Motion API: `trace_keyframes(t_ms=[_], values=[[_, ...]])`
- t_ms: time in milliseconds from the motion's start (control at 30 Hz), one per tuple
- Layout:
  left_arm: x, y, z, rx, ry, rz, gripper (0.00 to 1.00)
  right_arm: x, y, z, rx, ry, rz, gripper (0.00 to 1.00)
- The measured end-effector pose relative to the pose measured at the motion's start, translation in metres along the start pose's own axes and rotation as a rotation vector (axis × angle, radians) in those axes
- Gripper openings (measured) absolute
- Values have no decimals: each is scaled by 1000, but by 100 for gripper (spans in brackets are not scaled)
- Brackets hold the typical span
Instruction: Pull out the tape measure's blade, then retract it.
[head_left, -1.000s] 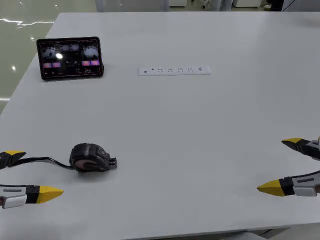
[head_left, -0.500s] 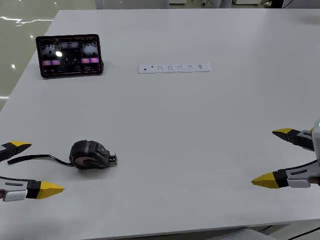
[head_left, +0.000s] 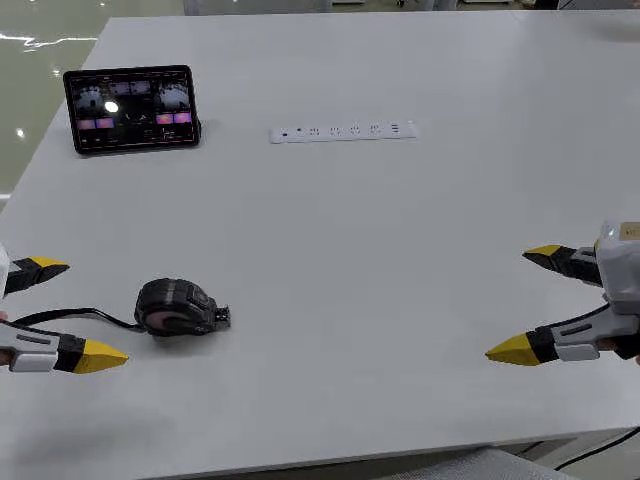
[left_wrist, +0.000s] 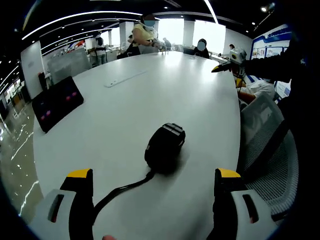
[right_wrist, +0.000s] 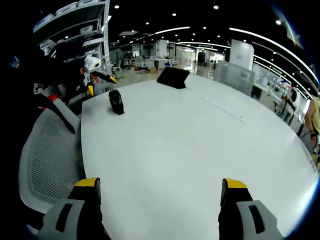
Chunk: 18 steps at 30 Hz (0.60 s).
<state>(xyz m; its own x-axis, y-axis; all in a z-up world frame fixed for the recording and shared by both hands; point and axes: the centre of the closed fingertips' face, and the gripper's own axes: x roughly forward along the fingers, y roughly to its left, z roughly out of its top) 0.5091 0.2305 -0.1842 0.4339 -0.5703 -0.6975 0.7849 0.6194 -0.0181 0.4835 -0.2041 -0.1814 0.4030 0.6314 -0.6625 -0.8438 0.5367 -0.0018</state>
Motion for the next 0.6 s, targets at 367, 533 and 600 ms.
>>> trace_keyframes(t_ms=[367, 533, 600], values=[[14, -13, 5, 113, 81, -81, 98, 20, 11, 10, -39, 1, 47, 99], [24, -18, 11, 172, 102, -102, 98, 32, 20, 19, -63, -1, 74, 99], [26, -20, 13, 200, 112, -116, 98, 35, 21, 23, -72, -5, 79, 99]])
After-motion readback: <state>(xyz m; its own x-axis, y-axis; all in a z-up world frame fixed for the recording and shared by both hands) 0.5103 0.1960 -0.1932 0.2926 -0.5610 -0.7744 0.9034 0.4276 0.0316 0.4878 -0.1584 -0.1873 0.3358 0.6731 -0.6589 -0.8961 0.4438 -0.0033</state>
